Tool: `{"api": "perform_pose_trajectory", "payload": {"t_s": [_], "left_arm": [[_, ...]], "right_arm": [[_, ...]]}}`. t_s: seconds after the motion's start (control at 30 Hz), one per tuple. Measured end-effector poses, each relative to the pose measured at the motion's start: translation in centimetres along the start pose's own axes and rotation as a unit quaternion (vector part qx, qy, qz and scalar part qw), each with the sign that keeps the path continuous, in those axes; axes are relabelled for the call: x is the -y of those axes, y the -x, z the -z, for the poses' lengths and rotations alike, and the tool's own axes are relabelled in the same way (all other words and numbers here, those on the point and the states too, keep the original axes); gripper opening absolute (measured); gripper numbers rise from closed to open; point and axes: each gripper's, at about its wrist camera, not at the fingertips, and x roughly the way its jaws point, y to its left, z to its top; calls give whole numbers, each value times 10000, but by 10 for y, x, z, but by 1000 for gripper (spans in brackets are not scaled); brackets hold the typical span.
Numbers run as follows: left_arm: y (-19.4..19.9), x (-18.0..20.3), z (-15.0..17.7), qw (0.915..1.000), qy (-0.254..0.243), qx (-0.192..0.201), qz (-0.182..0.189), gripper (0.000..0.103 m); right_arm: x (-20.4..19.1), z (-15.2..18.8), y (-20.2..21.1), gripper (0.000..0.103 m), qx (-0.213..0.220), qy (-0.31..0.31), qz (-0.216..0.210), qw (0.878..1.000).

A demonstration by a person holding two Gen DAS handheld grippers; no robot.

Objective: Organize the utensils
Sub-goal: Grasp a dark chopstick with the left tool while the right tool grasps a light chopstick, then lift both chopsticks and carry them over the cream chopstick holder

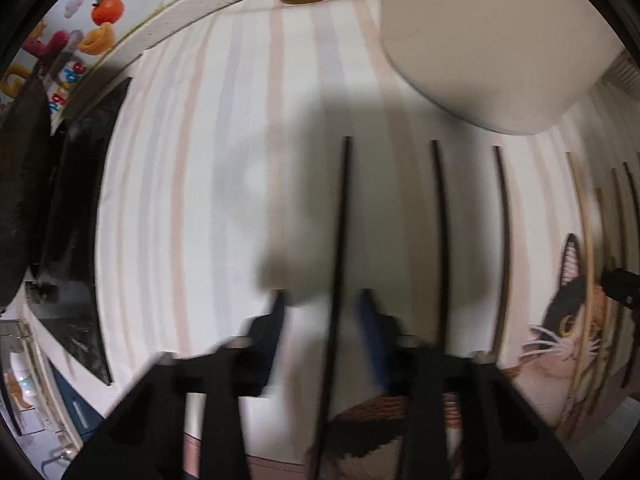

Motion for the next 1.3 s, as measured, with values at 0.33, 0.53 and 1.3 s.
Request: {"api": "perform_pose_trajectory", "payload": {"t_s": [0.33, 0.53, 1.3], "left_arm": [[1, -30, 31, 9869, 1379, -559, 621, 4], [2, -37, 37, 9875, 1213, -586, 817, 5], [23, -36, 26, 9963, 375, -428, 642, 3]], "right_arm": [[9, 24, -12, 7, -438, -386, -328, 9978], [12, 24, -14, 7, -655, -288, -166, 9973], [5, 20, -20, 7, -533, -175, 17, 9984]]}}
